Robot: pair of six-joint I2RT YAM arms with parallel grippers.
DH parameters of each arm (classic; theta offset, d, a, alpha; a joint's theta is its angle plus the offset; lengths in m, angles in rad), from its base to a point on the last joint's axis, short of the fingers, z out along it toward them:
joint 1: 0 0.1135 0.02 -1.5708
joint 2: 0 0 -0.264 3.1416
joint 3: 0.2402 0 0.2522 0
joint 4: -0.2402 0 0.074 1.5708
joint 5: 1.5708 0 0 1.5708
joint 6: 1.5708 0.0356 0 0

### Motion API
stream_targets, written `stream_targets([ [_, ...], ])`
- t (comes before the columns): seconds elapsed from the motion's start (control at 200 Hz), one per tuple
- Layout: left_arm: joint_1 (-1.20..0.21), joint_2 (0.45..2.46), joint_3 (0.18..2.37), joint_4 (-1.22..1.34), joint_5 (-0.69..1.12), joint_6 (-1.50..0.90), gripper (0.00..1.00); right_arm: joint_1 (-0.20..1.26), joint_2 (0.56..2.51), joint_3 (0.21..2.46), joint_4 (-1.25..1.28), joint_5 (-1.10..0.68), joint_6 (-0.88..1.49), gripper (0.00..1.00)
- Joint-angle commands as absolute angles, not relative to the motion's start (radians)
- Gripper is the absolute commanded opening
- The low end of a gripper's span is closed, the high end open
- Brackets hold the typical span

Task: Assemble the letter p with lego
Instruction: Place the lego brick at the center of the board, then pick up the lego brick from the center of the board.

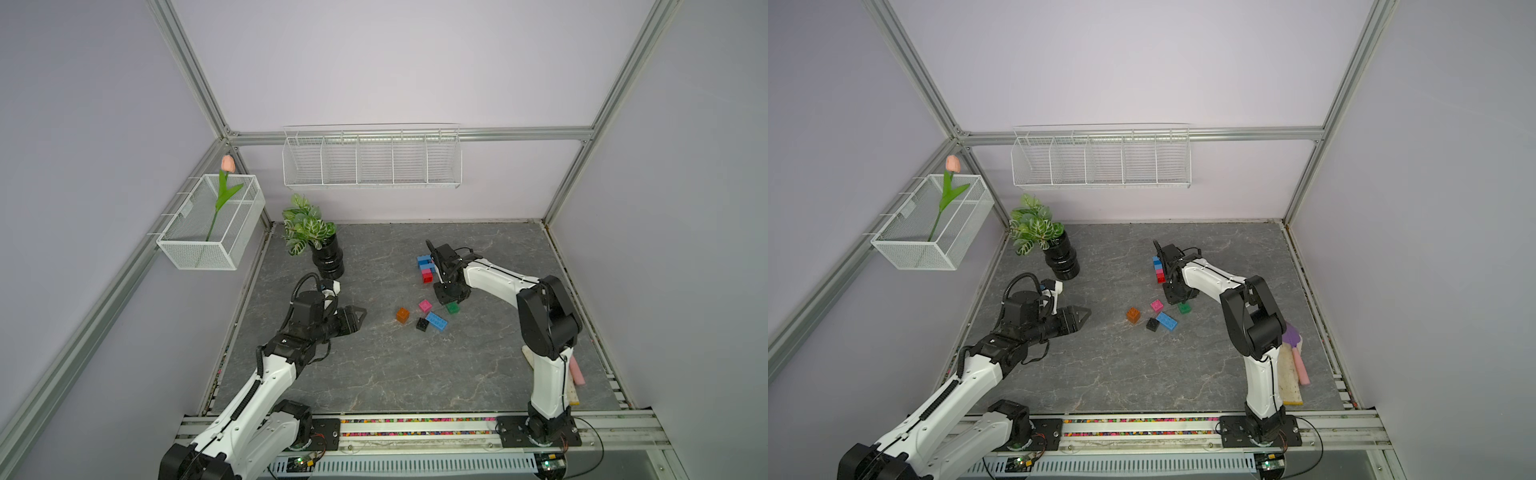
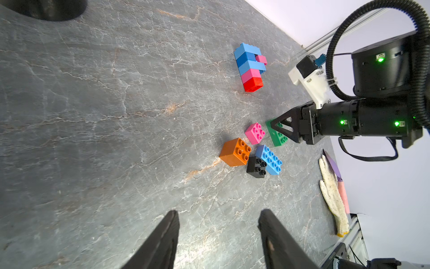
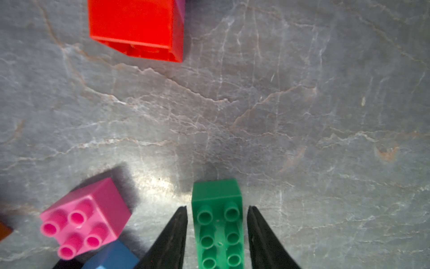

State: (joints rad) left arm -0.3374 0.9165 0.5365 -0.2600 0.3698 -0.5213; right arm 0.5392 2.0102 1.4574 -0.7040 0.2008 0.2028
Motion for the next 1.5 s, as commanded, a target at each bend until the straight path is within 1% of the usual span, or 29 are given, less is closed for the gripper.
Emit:
stream_targets([
  [0.0,-0.334,0.923,0.566,-0.259,0.366,-0.515,0.58,0.545,2.014,1.464,-0.712,0.197,0.216,0.46],
  [0.64,-0.333,0.932,0.569,-0.252,0.371,-0.518,0.58,0.545,2.049,1.468,-0.716,0.187,0.209,0.43],
  [0.89,-0.334,0.932,0.571,-0.253,0.371,-0.515,0.59,0.544,2.039,1.47,-0.716,0.186,0.212,0.34],
  [0.99,-0.333,0.933,0.57,-0.254,0.371,-0.515,0.59,0.545,2.034,1.47,-0.718,0.185,0.212,0.27],
  [1.07,-0.332,0.932,0.569,-0.255,0.369,-0.515,0.59,0.548,2.022,1.468,-0.719,0.173,0.205,0.24],
  [1.18,-0.333,0.931,0.565,-0.252,0.363,-0.515,0.59,0.565,1.99,1.489,-0.747,0.15,0.161,0.22],
  [1.33,-0.332,0.935,0.548,-0.231,0.357,-0.509,0.58,0.617,1.949,1.556,-0.821,0.118,0.054,0.21],
  [1.499,-0.333,0.949,0.533,-0.208,0.347,-0.475,0.59,0.674,1.963,1.633,-0.882,0.063,-0.082,0.2],
])
